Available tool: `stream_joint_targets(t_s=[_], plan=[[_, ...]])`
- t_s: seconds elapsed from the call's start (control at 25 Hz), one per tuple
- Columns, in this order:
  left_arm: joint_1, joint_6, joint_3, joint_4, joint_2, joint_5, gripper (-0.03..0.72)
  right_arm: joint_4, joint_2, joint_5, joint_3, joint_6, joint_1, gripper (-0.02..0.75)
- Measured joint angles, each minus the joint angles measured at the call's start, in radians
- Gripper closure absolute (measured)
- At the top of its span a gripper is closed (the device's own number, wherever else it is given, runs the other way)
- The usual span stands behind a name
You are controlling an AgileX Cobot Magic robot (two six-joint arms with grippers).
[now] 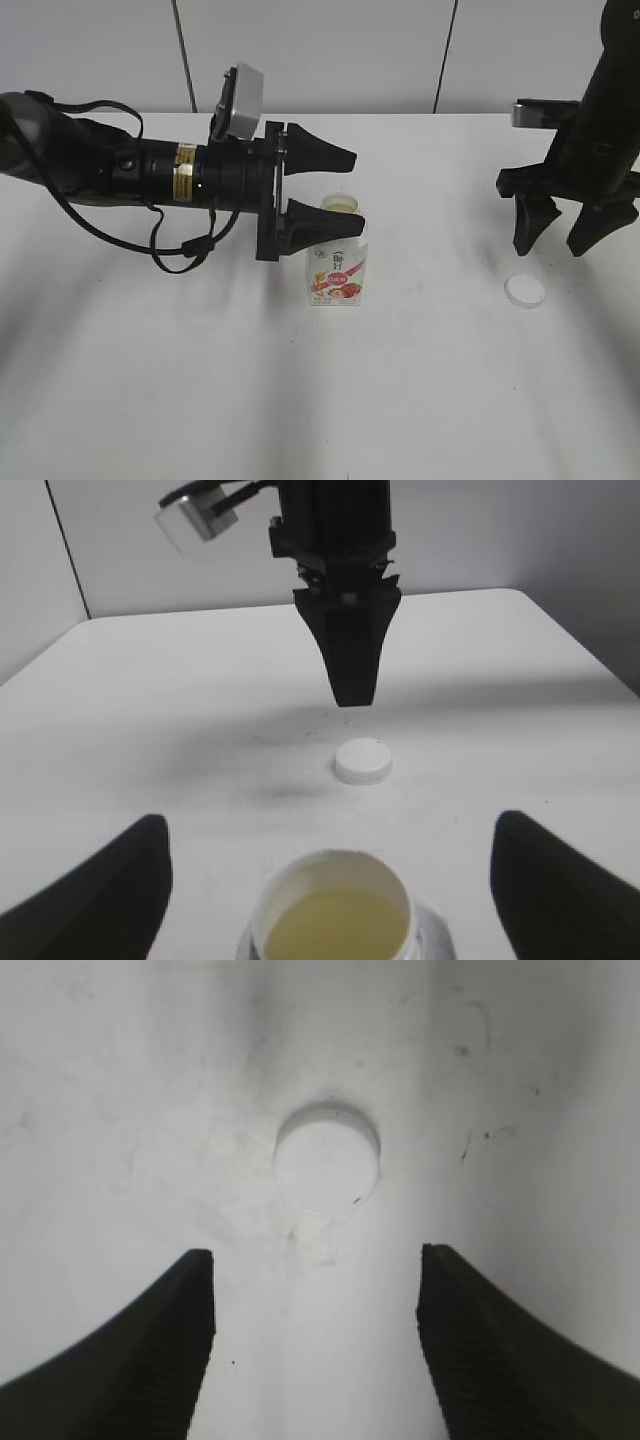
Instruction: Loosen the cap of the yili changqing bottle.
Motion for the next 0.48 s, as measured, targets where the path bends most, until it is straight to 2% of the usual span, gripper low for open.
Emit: stream_joint_targets(t_s=[0.36, 0.48], plan=[[0.000, -0.181, 0.001, 0.017, -0.116, 0.005, 0.098, 0.002, -0.080, 0.121, -0.114, 0.009, 0.001, 0.234], [0.000, -0.245, 0.001, 0.029, -0.188, 0.100, 0.098, 0.002, -0.120, 0.138, -0.134, 0.009, 0.001, 0.234]])
